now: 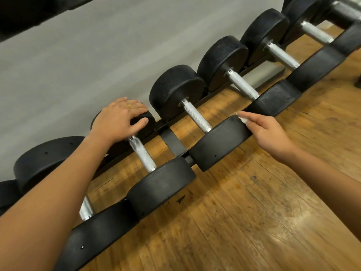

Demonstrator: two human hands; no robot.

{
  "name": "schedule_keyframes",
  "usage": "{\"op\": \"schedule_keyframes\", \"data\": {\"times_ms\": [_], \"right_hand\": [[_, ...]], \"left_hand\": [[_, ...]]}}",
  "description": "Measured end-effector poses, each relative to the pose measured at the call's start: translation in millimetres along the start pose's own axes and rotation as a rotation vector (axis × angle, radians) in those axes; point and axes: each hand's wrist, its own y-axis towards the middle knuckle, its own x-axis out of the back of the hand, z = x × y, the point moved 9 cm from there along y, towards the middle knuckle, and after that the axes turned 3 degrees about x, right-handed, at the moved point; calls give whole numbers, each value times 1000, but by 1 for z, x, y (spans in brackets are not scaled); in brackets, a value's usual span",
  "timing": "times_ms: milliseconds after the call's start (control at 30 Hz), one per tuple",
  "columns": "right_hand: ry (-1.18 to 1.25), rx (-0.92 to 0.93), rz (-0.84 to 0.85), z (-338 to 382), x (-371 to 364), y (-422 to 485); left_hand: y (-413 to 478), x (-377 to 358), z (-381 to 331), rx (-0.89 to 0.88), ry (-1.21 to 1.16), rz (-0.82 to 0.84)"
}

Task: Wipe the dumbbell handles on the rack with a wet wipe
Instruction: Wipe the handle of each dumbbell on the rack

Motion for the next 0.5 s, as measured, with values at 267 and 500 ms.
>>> {"op": "schedule_keyframes", "data": {"times_ms": [267, 500], "right_hand": [[67, -65, -22, -11, 0, 2], [-160, 237, 34, 28, -8, -10]], "left_hand": [[1, 1, -2, -13, -2, -10], [1, -2, -2, -24, 1, -5]]}}
